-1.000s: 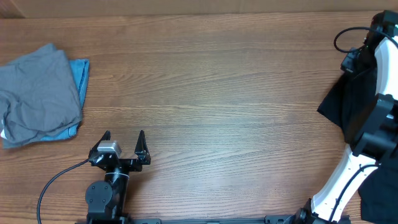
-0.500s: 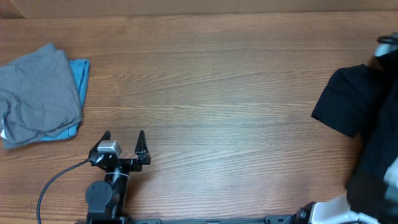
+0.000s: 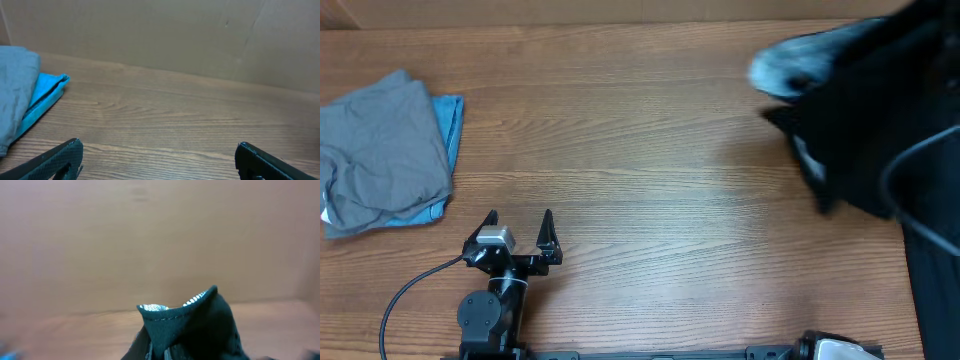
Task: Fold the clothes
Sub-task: 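Lift the black pants and drag them to the table center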
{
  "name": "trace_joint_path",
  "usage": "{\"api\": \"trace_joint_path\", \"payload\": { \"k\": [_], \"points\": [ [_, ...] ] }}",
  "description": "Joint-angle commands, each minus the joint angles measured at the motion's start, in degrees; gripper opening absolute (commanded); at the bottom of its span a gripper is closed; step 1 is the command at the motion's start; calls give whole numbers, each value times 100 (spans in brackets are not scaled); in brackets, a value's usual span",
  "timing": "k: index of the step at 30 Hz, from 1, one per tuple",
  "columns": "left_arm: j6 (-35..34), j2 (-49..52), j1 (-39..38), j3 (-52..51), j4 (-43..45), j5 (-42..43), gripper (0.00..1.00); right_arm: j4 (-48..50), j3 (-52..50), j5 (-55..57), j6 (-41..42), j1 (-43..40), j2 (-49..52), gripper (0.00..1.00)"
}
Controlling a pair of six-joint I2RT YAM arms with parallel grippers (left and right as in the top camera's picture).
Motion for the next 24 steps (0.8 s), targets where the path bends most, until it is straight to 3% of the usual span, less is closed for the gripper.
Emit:
{"api": "trace_joint_path", "payload": {
  "k": [1,12,24],
  "points": [
    [-33,-61,-37,-26,0,-59,100,-245,111,-1241,-153,590,337,4],
    [-33,-61,-37,-26,0,-59,100,-2201,107,-1316,-256,1069,1676,4],
    [-33,-61,-37,-26,0,-59,100,-2011,105,-1519,-236,2389,2597,4]
  ]
}}
